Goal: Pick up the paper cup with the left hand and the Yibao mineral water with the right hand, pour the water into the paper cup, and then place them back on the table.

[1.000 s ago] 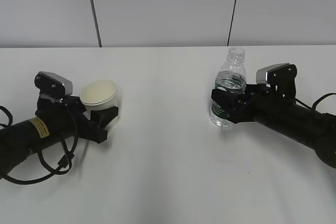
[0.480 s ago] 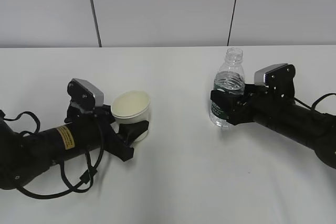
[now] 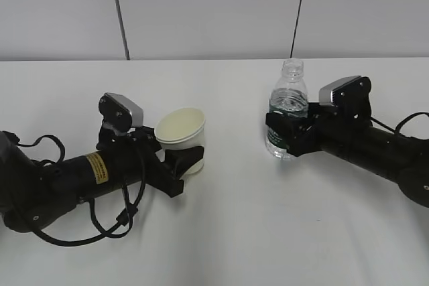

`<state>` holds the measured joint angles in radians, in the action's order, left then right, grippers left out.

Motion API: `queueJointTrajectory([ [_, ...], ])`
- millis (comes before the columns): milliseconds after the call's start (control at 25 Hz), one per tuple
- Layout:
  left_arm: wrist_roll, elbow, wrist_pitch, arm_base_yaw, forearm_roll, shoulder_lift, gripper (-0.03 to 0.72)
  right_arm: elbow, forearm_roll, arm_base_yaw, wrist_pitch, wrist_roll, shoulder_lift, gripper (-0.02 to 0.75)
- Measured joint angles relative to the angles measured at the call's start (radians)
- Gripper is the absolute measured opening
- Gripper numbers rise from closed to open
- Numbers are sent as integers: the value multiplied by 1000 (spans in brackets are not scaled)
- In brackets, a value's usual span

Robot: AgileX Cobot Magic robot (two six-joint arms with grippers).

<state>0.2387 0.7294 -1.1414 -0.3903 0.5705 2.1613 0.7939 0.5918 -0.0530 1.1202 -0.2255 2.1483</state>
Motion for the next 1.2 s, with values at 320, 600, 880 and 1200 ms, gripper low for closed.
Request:
queueJointTrajectory([
  [320,9,39,1,0,13,0,412,51,43,0,-76,2,-49,477],
  [600,48,96,2,0,66,0,412,141,112,0,-187,2,-82,475],
  [880,87,150,12,-2,138,0,412,228,195,0,-264,2,-82,475],
  [1200,100,193,92,-45,162,0,410,353,309,-2,-341,2,-82,475],
])
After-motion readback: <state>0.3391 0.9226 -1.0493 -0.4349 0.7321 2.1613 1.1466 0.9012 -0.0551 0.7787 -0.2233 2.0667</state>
